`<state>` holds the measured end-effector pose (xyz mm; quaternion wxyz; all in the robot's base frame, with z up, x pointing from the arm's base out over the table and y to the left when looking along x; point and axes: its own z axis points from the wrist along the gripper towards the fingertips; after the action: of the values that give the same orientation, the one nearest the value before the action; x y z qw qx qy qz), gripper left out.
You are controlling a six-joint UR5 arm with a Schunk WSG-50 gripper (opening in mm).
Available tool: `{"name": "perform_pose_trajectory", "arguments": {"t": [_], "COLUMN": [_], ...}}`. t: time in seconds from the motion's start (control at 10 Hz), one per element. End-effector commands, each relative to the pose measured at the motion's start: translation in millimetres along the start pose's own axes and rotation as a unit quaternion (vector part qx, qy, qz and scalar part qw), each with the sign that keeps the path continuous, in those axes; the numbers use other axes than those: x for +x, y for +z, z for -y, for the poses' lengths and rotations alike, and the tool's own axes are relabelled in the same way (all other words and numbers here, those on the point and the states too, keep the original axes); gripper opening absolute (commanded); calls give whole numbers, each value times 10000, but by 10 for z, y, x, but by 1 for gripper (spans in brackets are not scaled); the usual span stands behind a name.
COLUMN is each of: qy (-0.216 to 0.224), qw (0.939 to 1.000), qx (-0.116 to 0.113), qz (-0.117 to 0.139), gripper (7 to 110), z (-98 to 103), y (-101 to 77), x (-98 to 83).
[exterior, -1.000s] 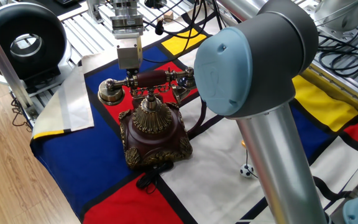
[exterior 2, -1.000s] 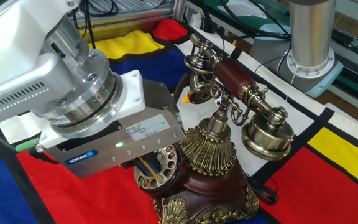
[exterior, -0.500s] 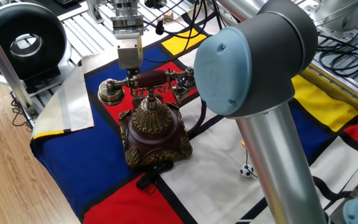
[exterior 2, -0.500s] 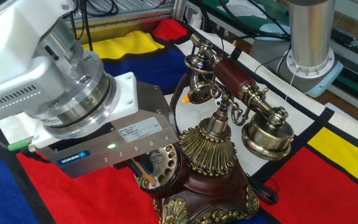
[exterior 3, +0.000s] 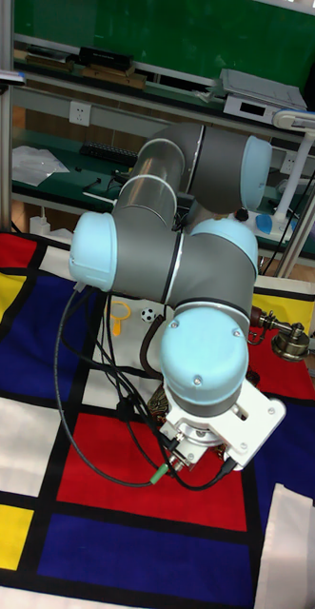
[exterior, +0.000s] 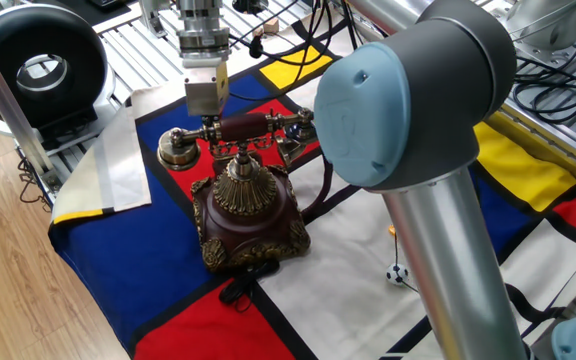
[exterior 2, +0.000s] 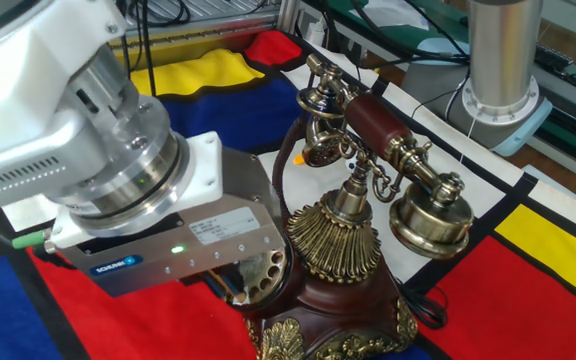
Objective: Dial a number on an old rotary phone
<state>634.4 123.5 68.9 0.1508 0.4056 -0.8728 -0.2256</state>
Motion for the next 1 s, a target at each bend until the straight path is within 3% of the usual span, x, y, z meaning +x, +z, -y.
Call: {"name": "perform_pose_trajectory", "arguments": {"t": [0.0,0.3,0.4,0.6,0.7,0.9], "qy": [-152,437,464,82,220,499], "qw": [9995,9987,9985,9989,9990,9986], "qx": [94,210,246,306,270,151], "qz": [-247,168,145,-342,-270,87], "gripper": [7,7,7,7,7,7], "z": [233,16,14,246,180,-10], "y": [-210,113,103,-211,-183,7], "x": [221,-163,-198,149,161,-135]}}
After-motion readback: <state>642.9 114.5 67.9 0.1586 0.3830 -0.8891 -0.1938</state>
